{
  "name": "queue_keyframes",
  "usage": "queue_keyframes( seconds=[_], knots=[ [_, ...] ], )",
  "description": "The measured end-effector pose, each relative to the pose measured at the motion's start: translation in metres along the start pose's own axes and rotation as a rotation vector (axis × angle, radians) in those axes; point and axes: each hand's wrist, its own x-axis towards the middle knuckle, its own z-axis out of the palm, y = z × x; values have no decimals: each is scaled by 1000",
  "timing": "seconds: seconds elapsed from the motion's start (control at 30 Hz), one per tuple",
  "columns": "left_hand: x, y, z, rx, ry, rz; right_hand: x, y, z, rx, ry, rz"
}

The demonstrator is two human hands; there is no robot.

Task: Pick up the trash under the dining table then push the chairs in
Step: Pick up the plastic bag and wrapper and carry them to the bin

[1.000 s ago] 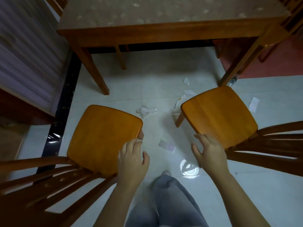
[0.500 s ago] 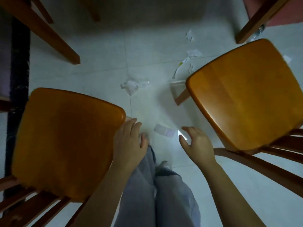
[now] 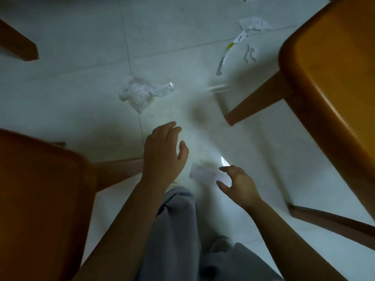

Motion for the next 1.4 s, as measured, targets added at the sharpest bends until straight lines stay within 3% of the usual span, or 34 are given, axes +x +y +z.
queue_keyframes(
  seconds=[0.13,0.33,0.8,1.0,1.17,1.4],
  knots=[
    [8,-23,42,-65,-8,47,26,27,29,-25,-44,-67],
    [5,-60,64,-108,147,-20,39,51,61,-98,-115,-129],
    [43,-51,70,-125,291,70,112,29,9,-5,86,-247],
    [70,-65,106,-87,257,-4,151,-8,-28,93,226,-310],
    [100,-79,131,-127,333,-206,186,-30,-42,108,278,-325],
    [153,-115,138,-38,416,-303,220,-38,-52,163,398,-213]
  ],
)
